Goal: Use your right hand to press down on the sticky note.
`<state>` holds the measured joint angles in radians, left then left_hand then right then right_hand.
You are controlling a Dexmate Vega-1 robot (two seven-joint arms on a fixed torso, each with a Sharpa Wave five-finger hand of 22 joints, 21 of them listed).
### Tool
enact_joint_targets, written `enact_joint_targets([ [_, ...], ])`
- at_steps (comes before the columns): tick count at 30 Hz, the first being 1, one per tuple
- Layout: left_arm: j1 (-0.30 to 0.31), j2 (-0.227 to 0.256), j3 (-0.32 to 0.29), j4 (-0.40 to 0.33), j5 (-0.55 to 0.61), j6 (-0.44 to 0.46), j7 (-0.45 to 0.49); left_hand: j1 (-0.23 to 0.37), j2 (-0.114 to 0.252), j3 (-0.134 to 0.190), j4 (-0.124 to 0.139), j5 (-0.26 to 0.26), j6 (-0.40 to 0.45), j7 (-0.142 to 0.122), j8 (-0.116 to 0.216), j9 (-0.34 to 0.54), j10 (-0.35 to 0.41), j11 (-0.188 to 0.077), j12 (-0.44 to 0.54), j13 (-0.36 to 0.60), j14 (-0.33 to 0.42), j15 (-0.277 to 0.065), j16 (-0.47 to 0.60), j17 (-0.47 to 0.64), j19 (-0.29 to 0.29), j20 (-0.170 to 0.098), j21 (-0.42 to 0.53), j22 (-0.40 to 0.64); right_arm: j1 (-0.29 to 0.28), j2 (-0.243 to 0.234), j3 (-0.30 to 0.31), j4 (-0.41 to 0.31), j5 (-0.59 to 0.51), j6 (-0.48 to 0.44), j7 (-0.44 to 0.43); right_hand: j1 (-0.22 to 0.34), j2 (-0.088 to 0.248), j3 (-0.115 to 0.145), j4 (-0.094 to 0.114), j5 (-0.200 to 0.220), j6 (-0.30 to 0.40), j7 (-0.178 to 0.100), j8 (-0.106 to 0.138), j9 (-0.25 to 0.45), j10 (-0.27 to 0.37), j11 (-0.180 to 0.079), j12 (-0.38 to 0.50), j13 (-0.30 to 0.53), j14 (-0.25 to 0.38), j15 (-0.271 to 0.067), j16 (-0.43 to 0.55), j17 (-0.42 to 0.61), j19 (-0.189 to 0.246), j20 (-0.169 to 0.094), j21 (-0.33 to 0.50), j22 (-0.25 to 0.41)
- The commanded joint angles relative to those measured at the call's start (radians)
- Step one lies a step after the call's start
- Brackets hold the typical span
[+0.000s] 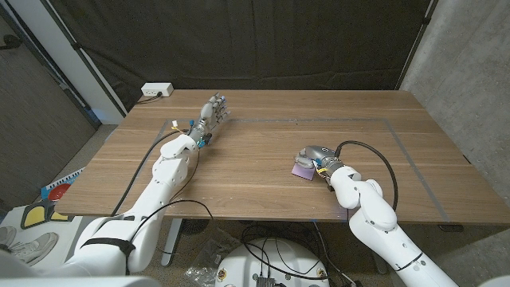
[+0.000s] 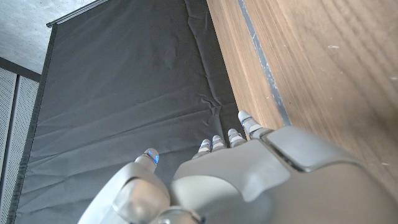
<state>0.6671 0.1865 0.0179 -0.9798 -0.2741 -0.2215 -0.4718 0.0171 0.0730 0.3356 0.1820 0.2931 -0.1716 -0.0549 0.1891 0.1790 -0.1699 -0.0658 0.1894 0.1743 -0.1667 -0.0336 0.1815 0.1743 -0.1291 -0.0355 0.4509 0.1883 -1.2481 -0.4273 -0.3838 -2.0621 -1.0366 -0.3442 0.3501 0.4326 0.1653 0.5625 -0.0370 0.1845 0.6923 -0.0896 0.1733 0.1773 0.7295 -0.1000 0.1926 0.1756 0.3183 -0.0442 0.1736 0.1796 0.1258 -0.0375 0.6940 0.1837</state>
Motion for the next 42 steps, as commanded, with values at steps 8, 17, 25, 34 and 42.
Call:
enact_joint_targets([
  [8, -0.031, -0.005, -0.001, 0.059, -0.001, -0.022, -0.021, 0.008, 0.083, -0.003, -0.004, 0.008, -0.138, 0.0, 0.001, 0.005, -0.105, -0.002, 0.004, 0.006, -0.071, -0.019, 0.001, 0.005, -0.001, -0.002, -0.002, 0.005, -0.032, 0.047, 0.111, 0.072, 0.27, 0.325, -0.473, 0.01, 0.002, -0.002, -0.009, 0.0, -0.18, -0.006, -0.01, 0.005, -0.207, 0.045, -0.023, 0.006, -0.031, -0.024, 0.005, 0.003, -0.011, -0.004, -0.002, 0.002],
  [17, -0.018, -0.002, -0.012, 0.04, -0.005, -0.034, -0.021, 0.008, 0.082, -0.004, -0.004, 0.008, -0.135, -0.006, 0.002, 0.005, -0.104, -0.003, 0.005, 0.006, -0.07, -0.02, 0.002, 0.004, -0.001, -0.003, -0.003, 0.005, 0.016, 0.07, 0.139, 0.123, 0.339, 0.376, -0.53, -0.011, -0.009, -0.033, 0.0, -0.004, -0.262, -0.003, -0.006, 0.006, -0.303, 0.06, -0.021, 0.006, -0.066, -0.012, 0.009, 0.008, -0.028, 0.002, -0.01, 0.001],
  [25, 0.027, 0.015, -0.018, -0.032, -0.01, -0.025, -0.008, 0.009, 0.079, -0.005, -0.006, 0.008, -0.118, -0.031, 0.008, 0.005, -0.095, -0.004, 0.008, 0.006, -0.062, -0.019, 0.004, 0.004, 0.003, -0.002, -0.002, 0.005, 0.048, 0.075, 0.182, 0.184, 0.482, 0.432, -0.49, -0.042, -0.035, -0.059, 0.006, -0.005, -0.316, 0.012, -0.003, 0.006, -0.355, 0.072, -0.016, 0.007, -0.08, 0.005, 0.008, 0.005, -0.037, 0.034, -0.017, 0.001],
  [34, 0.095, 0.049, -0.031, -0.127, -0.034, 0.004, 0.004, 0.01, 0.078, -0.006, -0.006, 0.008, -0.113, -0.032, 0.009, 0.005, -0.093, -0.004, 0.008, 0.006, -0.057, -0.018, 0.005, 0.004, 0.004, 0.001, -0.002, 0.004, 0.069, 0.091, 0.192, 0.203, 0.449, 0.422, -0.559, -0.064, -0.041, -0.072, 0.013, -0.003, -0.307, 0.023, 0.01, 0.006, -0.344, 0.092, -0.001, 0.007, -0.084, 0.016, 0.009, 0.003, -0.047, 0.041, -0.024, 0.0],
  [42, 0.127, 0.074, -0.044, -0.159, -0.057, 0.042, 0.014, 0.01, 0.078, -0.006, -0.006, 0.008, -0.113, -0.033, 0.008, 0.005, -0.094, -0.004, 0.007, 0.006, -0.058, -0.018, 0.004, 0.004, 0.004, 0.002, -0.003, 0.004, 0.099, 0.108, 0.184, 0.235, 0.451, 0.444, -0.601, -0.067, -0.039, -0.07, 0.012, 0.0, -0.3, 0.022, 0.014, 0.006, -0.339, 0.092, 0.003, 0.007, -0.079, 0.014, 0.01, 0.0, -0.047, 0.04, -0.026, 0.0],
])
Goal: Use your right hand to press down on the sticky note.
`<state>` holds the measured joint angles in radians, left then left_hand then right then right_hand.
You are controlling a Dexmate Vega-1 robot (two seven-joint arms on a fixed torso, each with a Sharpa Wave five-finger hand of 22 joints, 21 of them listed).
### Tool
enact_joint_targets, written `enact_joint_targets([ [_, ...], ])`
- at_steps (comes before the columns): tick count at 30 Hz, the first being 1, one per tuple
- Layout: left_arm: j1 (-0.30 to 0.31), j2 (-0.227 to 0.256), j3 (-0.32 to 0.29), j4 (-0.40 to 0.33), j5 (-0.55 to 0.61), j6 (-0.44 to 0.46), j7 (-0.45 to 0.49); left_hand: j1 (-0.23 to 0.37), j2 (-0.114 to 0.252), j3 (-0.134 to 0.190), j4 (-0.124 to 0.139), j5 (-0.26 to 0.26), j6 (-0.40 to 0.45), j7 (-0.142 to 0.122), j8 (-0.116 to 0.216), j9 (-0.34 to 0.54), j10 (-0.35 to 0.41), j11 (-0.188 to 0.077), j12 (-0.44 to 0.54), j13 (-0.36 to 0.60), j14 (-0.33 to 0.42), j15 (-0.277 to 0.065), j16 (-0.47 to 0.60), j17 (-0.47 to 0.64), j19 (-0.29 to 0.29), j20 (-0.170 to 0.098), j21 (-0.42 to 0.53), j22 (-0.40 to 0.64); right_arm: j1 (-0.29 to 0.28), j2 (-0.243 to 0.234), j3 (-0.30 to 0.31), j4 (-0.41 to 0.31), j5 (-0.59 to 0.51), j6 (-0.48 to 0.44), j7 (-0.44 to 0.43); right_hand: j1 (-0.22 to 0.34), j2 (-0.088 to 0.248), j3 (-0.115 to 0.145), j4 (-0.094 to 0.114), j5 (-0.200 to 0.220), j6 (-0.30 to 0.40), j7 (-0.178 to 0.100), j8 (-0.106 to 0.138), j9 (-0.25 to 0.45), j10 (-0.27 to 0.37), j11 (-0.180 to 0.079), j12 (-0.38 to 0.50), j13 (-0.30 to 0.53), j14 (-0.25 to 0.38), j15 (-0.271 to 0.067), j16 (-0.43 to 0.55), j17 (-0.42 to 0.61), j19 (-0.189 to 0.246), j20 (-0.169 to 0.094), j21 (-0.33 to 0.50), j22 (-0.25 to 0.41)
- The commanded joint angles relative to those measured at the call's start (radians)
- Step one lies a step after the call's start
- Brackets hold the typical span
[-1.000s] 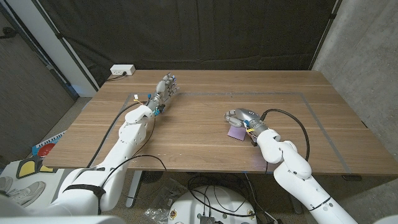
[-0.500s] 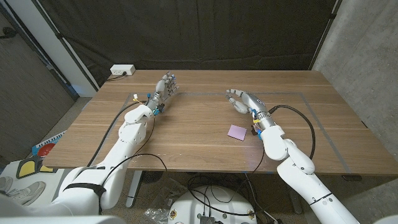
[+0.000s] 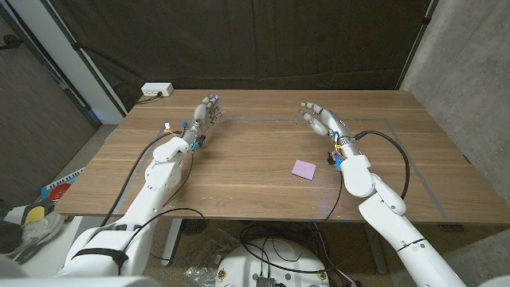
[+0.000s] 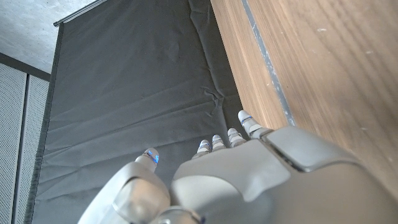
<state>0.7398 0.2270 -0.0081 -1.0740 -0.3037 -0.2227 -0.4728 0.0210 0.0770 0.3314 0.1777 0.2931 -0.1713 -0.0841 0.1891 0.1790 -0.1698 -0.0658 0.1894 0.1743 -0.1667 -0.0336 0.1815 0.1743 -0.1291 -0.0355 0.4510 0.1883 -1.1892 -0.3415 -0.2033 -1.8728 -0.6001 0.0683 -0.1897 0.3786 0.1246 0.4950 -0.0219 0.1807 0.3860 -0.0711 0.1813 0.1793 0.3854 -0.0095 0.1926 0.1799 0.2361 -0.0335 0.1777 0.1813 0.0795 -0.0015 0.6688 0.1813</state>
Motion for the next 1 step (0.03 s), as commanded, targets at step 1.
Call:
enact_joint_targets([
  [1, 0.06, 0.036, -0.021, -0.07, -0.03, 0.046, 0.017, 0.006, 0.075, -0.002, -0.002, 0.008, -0.113, -0.005, 0.008, 0.005, -0.095, -0.005, 0.007, 0.006, -0.059, -0.019, 0.004, 0.004, 0.003, 0.002, -0.004, 0.004, 0.047, 0.026, 0.001, 0.052, 0.021, 0.036, -0.061, -0.013, 0.002, -0.002, -0.003, 0.004, 0.004, 0.004, 0.005, 0.004, 0.005, 0.001, 0.003, 0.003, 0.003, 0.003, 0.006, -0.002, 0.0, 0.004, -0.001, 0.002],
])
